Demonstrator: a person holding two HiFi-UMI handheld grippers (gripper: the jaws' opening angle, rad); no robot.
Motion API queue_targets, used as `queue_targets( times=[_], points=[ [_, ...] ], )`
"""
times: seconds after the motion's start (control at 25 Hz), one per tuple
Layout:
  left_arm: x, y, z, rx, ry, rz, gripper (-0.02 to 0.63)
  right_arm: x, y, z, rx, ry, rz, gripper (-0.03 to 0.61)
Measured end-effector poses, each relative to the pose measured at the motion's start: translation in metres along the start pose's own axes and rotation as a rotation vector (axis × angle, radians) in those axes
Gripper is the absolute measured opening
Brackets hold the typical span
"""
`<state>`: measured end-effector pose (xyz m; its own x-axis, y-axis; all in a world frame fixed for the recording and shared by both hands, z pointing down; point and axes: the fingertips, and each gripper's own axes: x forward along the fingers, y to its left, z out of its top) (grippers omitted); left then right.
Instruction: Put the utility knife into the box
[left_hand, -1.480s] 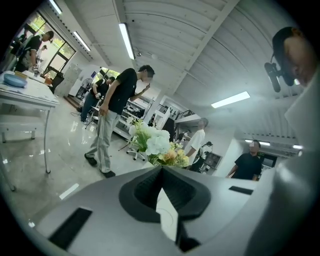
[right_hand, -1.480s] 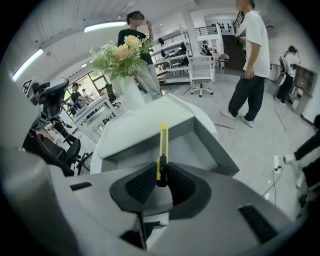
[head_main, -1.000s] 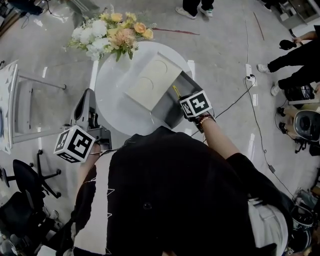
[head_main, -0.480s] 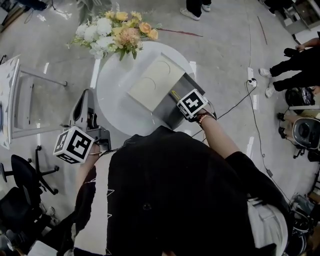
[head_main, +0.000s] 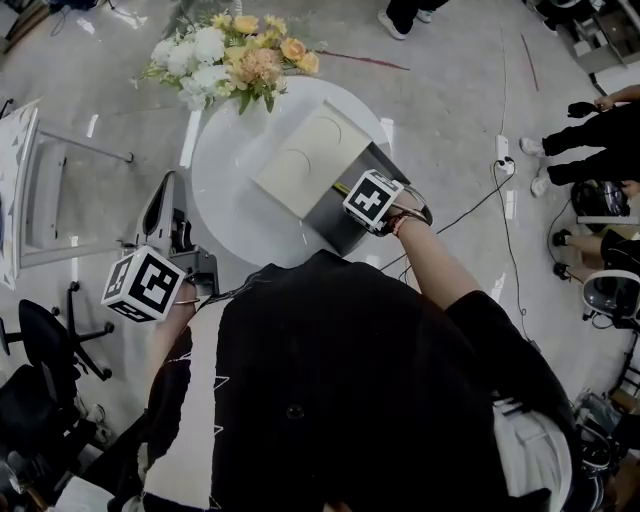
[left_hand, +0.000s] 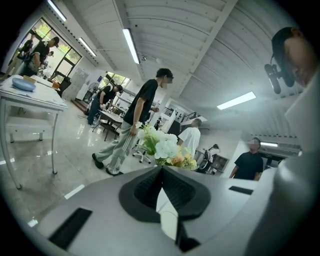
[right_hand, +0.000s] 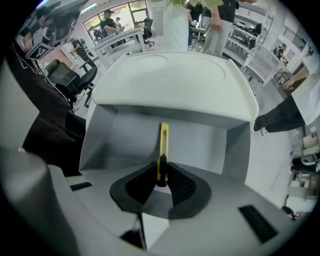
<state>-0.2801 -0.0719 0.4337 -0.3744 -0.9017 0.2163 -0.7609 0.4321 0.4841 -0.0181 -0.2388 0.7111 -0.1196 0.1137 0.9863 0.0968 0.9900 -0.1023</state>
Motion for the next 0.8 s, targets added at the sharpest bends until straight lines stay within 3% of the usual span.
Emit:
queue_targets(
  times=[0.28,0.8],
  points=[
    [0.007,-0.010,-0.003,0.012,0.017,-0.018,0.012,0.010,-0.007,-0.002,-0.039,0.036,-0.007,0.072],
    [0.005,-0.017,-0.006,0.028,0.030,-0.020,0.012,0.013,-0.012,-0.002,-0.006,0.036,-0.001,0.074]
  ],
)
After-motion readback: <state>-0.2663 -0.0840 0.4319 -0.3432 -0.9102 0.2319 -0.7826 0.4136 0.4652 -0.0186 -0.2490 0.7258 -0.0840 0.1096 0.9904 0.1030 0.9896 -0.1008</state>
